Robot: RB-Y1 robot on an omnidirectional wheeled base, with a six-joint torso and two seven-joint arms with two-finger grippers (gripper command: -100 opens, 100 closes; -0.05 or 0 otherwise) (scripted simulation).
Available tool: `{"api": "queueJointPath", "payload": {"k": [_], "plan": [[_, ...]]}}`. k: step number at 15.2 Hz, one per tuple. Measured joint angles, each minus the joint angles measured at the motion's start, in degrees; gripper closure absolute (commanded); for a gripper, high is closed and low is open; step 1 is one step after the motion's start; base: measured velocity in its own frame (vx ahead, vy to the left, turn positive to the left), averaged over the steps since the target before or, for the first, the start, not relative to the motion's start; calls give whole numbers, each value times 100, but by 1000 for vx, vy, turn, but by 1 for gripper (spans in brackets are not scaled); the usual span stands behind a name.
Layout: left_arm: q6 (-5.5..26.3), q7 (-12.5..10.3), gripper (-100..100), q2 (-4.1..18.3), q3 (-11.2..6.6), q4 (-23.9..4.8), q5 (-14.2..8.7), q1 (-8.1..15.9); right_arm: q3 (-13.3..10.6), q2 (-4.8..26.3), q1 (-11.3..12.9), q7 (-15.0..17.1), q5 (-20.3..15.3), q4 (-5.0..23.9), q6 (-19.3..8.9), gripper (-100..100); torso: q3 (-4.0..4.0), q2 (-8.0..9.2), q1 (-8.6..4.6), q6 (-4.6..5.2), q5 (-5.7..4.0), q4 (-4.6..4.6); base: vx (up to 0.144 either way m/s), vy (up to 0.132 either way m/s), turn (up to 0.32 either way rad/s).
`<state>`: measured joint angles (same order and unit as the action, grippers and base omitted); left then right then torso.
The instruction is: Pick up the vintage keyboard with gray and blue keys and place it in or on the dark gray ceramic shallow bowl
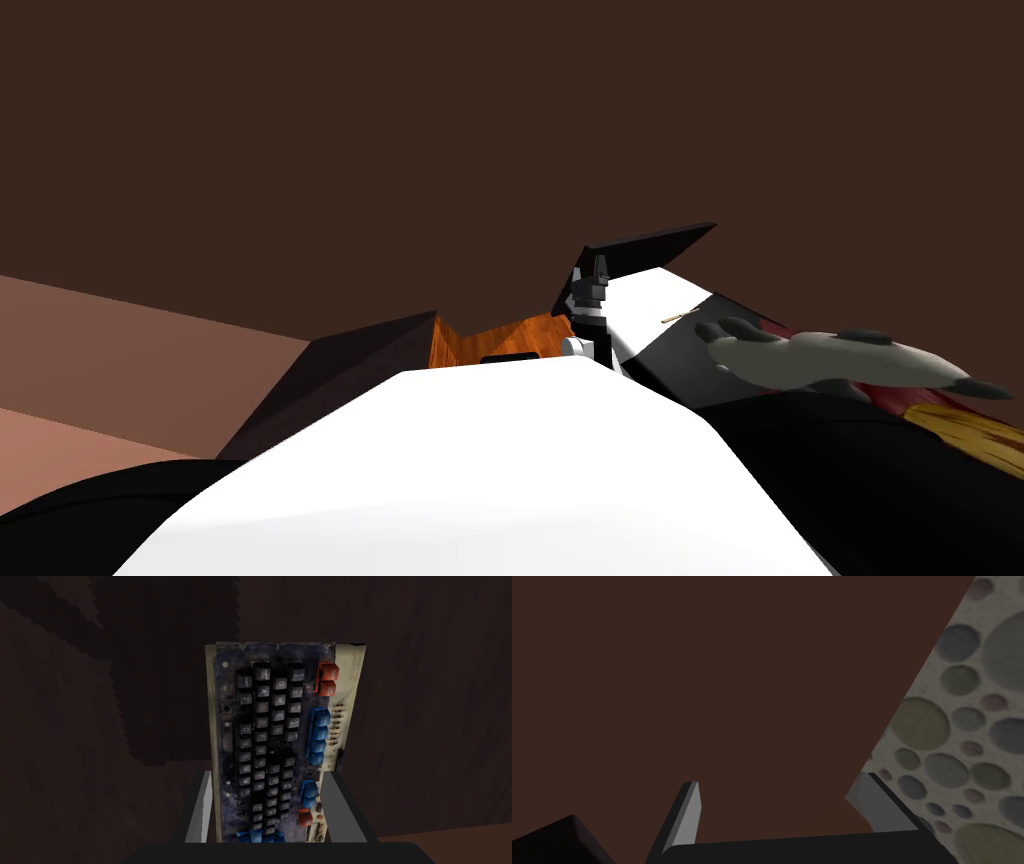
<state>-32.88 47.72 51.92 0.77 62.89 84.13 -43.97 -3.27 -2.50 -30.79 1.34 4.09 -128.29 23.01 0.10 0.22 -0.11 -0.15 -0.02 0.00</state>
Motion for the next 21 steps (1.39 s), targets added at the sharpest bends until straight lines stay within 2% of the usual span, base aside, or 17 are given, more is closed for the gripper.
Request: {"api": "queueJointPath", "payload": {"k": [8, 10, 14, 21], "plan": [[-613, 578, 100, 431, -268, -257, -350, 51, 0, 0, 0, 0, 0, 0, 0, 0, -1, 0, 6, 7, -2, -1, -47, 4, 131], [-791, 777, 100, 512, -343, -427, -443, 141, 0, 0, 0, 0, 0, 0, 0, 0, 1, 1, 10, 7, -4, 1, -62, 22, 147], [-1104, 1113, 100, 670, -511, -586, -579, 196, 1, 1, 0, 0, 0, 0, 0, 0, 5, 7, 19, 8, -1, 3, -63, 49, 114], [-1719, 1793, 100, 885, -863, -1036, -772, 449, 1, 1, 0, 0, 0, 0, 0, 0, 16, 23, 27, 8, -2, 10, -77, 71, 122]]}}
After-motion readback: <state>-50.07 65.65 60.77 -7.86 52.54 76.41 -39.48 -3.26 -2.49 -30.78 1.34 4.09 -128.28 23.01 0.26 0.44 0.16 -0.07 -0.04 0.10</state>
